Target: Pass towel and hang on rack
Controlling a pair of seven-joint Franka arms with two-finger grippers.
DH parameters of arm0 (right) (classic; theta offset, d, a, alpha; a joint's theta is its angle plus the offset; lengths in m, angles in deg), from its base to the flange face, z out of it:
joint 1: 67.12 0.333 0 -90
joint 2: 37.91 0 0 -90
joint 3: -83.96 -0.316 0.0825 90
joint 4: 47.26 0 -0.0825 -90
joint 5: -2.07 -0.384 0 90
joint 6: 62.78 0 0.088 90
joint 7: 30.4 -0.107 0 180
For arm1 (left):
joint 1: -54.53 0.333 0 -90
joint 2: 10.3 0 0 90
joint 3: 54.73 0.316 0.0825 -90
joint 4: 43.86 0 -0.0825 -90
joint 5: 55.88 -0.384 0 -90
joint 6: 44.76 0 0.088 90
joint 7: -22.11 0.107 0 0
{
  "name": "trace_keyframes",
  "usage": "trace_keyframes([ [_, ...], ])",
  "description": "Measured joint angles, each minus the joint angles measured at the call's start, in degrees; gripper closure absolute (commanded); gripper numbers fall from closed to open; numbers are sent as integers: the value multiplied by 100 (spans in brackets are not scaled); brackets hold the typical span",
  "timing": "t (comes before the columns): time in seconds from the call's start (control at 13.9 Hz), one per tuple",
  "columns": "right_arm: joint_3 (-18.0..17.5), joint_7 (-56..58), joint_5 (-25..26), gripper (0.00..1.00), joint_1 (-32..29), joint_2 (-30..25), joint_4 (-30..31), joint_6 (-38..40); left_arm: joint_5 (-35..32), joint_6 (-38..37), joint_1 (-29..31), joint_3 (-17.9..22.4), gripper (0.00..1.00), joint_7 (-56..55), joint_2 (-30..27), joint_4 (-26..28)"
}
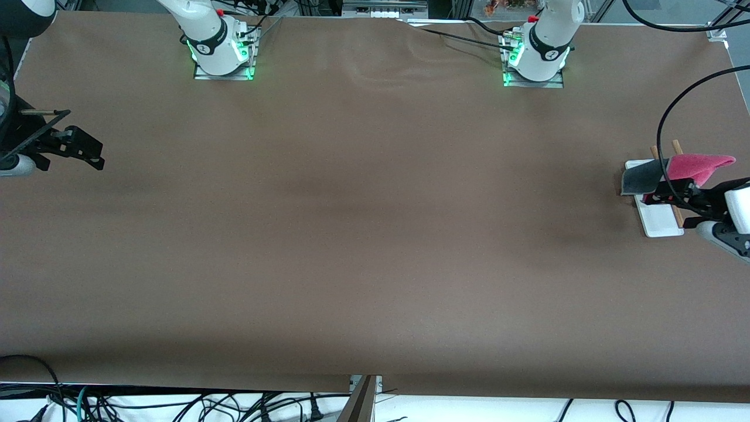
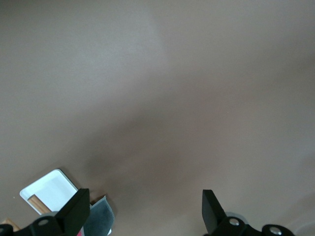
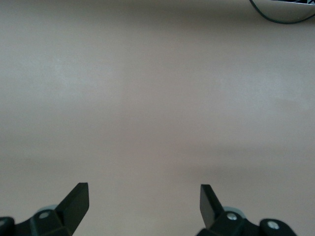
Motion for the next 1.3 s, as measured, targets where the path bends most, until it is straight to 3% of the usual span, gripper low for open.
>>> trace_keyframes([
  [0.22,0,1,0,0,1,7,0,0,-47,6,-516,439,0,-705,-518,440],
  [0.5,1,1,0,0,1,13,-1,-1,-51,286,-864,805,0,-1324,-2010,1956],
  [0.65,1,1,0,0,1,13,-2,-4,-51,429,-973,960,0,-1765,-2459,2436],
  [0.86,1,1,0,0,1,18,-3,-4,-51,612,-1116,1011,0,-2476,-2576,2615],
  [1.3,1,1,0,0,1,23,-8,-11,-49,1156,-1129,1037,0,-2605,-2573,2671],
])
